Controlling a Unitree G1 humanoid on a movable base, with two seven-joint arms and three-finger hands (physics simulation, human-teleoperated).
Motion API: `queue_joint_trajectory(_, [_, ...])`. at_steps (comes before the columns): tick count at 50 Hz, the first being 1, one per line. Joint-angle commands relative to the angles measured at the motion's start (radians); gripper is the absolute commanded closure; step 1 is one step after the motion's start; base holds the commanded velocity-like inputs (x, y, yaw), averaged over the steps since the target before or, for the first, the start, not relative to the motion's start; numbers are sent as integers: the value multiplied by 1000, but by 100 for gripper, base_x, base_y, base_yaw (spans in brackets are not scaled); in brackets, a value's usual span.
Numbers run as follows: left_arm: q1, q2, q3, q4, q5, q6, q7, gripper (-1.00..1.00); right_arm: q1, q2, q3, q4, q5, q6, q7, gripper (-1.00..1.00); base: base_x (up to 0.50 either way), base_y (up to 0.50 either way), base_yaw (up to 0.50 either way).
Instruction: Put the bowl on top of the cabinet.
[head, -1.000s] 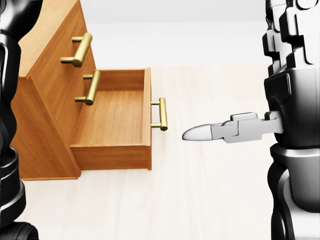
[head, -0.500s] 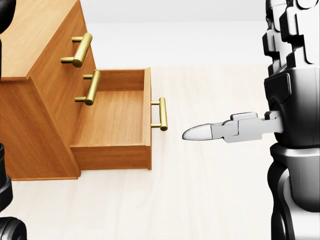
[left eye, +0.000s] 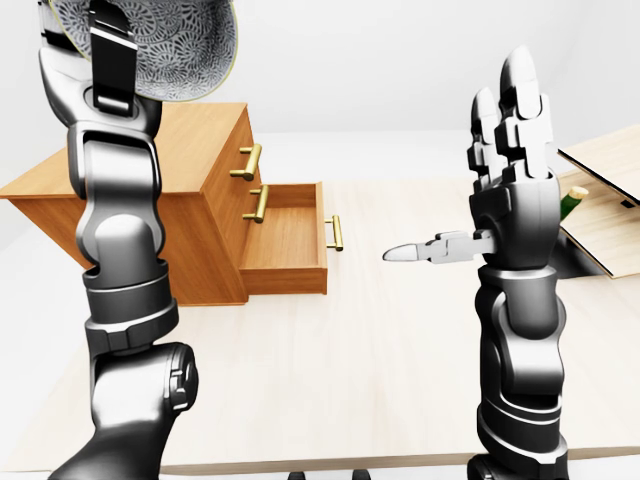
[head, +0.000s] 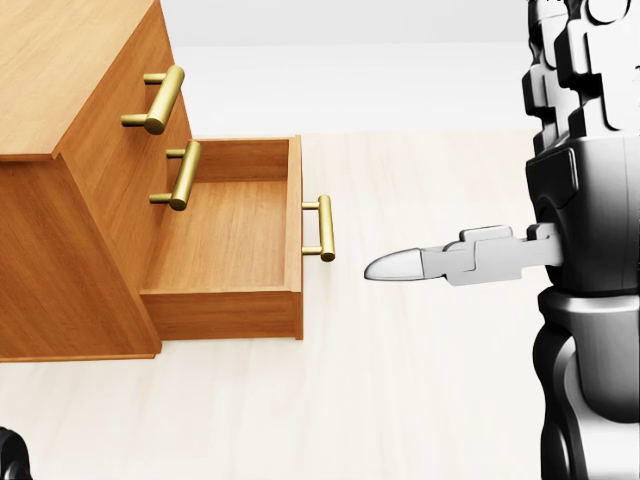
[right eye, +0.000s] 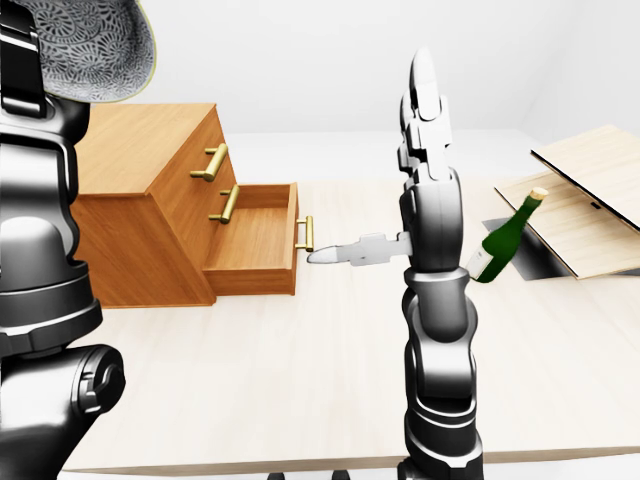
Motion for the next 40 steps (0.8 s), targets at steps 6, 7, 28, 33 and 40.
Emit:
queue_joint_trajectory(6, [0, 63, 35, 46, -48, 0, 0, 100, 5, 1, 2, 10, -1, 0, -1, -100, 0, 0, 0])
queue_joint_trajectory(7, [1, 65, 35, 50, -45, 0, 0, 100, 5, 1, 2, 10, -1, 0, 0, -100, 0, 0, 0])
queue_joint_trajectory(28, [3, 111, 59, 221, -69, 0, 0, 100, 9, 2, -1, 17, 1, 0, -1, -100, 0, 0, 0])
queue_joint_trajectory(33, [5, 118, 54, 267, -50, 0, 0, 100, 6, 2, -1, 17, 2, 0, -1, -100, 0, 0, 0])
queue_joint_trajectory(40, [4, 123, 57, 319, -13, 0, 0, 100, 4, 1, -1, 13, 2, 0, -1, -100, 0, 0, 0])
